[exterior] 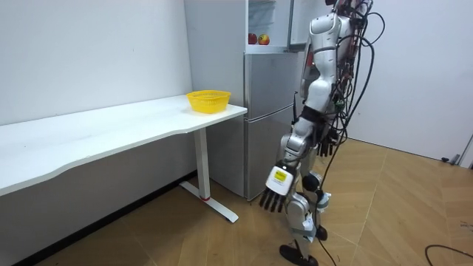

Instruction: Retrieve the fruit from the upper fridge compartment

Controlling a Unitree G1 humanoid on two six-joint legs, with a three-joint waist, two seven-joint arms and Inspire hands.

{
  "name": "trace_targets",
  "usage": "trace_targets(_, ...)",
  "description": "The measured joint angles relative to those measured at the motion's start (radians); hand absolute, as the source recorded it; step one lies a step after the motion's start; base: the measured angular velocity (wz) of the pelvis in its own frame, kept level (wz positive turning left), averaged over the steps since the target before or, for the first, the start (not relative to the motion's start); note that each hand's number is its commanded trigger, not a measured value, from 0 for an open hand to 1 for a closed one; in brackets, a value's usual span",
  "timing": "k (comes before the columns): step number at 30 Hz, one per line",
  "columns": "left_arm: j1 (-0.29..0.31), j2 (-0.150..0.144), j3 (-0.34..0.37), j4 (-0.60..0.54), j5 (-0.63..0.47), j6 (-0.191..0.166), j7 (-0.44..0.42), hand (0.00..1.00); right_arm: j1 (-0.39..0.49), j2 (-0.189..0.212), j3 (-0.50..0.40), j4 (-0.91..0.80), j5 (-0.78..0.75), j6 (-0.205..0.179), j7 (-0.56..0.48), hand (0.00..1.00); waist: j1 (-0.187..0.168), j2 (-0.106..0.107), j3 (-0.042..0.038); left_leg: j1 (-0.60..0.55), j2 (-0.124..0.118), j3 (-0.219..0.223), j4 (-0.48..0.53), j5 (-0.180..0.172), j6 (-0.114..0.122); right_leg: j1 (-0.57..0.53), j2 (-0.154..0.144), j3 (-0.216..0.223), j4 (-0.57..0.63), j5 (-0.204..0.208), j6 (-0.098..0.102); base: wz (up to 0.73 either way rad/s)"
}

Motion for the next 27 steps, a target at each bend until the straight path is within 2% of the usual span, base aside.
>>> trace_targets(3,-0.03,0.005,-0.06,0.001,0.006,-0.005,0.01,0.0,-0.01,0.005,0.015,-0.028,0.017,-0.009,-0.057,0.0,-0.018,-0.007,0.0051,-0.001,0.0,0.015,0.0,0.0,0.0,-0.005,0.001,0.016,0.004,0.0,0.001,-0.15)
trace_targets(7,-0.044,0.009,-0.076,-0.002,0.025,-0.018,0.01,0.0,-0.013,0.007,0.011,-0.137,0.017,-0.014,-0.133,0.0,-0.032,-0.004,0.0076,-0.007,0.001,0.046,-0.011,0.0,0.0,-0.036,0.003,0.043,0.017,-0.001,0.003,-0.25)
trace_targets(10,-0.04,0.008,-0.078,-0.022,0.062,-0.023,0.009,0.0,-0.006,0.02,-0.025,-0.277,0.057,-0.055,-0.196,0.0,-0.041,-0.002,0.0077,-0.016,0.002,0.061,-0.012,0.0,0.0,-0.051,0.006,0.058,0.017,0.002,0.005,-0.14)
trace_targets(12,-0.04,0.011,-0.084,-0.029,0.064,-0.05,0.013,0.0,0.006,0.04,-0.023,-0.407,0.113,-0.111,-0.232,0.0,-0.048,0.0,0.0075,-0.02,0.007,0.071,-0.018,0.0,0.0,-0.06,0.012,0.069,0.013,0.009,0.003,-0.13)
trace_targets(15,-0.038,0.011,-0.092,-0.042,0.064,-0.086,0.024,0.0,0.056,0.068,-0.005,-0.61,0.13,-0.16,-0.254,0.0,-0.052,0.007,0.0052,-0.032,0.01,0.08,-0.022,0.0,0.0,-0.076,0.015,0.073,0.014,0.01,0.001,-0.08)
trace_targets(16,-0.038,0.01,-0.091,-0.043,0.065,-0.096,0.025,0.0,0.073,0.07,0.001,-0.661,0.13,-0.167,-0.255,0.0,-0.053,0.009,0.002,-0.037,0.009,0.08,-0.021,0.0,0.0,-0.082,0.015,0.072,0.014,0.01,0.0,-0.04)
trace_targets(18,-0.032,0.008,-0.09,-0.044,0.067,-0.14,0.03,0.0,0.138,0.071,0.021,-0.844,0.137,-0.206,-0.256,0.0,-0.058,0.017,-0.0013,-0.041,0.009,0.089,-0.021,0.0,0.0,-0.091,0.015,0.079,0.016,0.012,0.0,-0.09)
trace_targets(21,-0.019,0.009,-0.091,-0.041,0.061,-0.174,0.03,0.0,0.188,0.069,0.041,-1.013,0.161,-0.247,-0.262,0.0,-0.065,0.022,-0.0034,-0.035,0.011,0.101,-0.022,0.0,0.0,-0.09,0.018,0.091,0.016,0.012,0.0,-0.13)
trace_targets(24,-0.005,0.013,-0.088,-0.035,0.046,-0.215,0.021,0.0,0.193,0.068,0.048,-1.123,0.144,-0.278,-0.262,0.0,-0.065,0.026,-0.0007,-0.023,0.016,0.124,-0.022,0.0,0.0,-0.088,0.024,0.113,0.016,0.017,-0.003,-0.25)
trace_targets(26,-0.002,0.013,-0.087,-0.032,0.048,-0.222,0.015,0.0,0.193,0.068,0.047,-1.201,0.132,-0.288,-0.275,0.0,-0.065,0.026,-0.0009,-0.022,0.016,0.128,-0.022,0.0,0.0,-0.089,0.026,0.12,0.015,0.018,-0.003,-0.13)
trace_targets(27,-0.005,0.016,-0.087,-0.02,0.049,-0.231,0.009,0.0,0.193,0.068,0.046,-1.243,0.13,-0.306,-0.286,0.0,-0.068,0.025,-0.0001,-0.022,0.017,0.13,-0.022,0.0,0.0,-0.09,0.027,0.12,0.015,0.019,-0.004,-0.04)
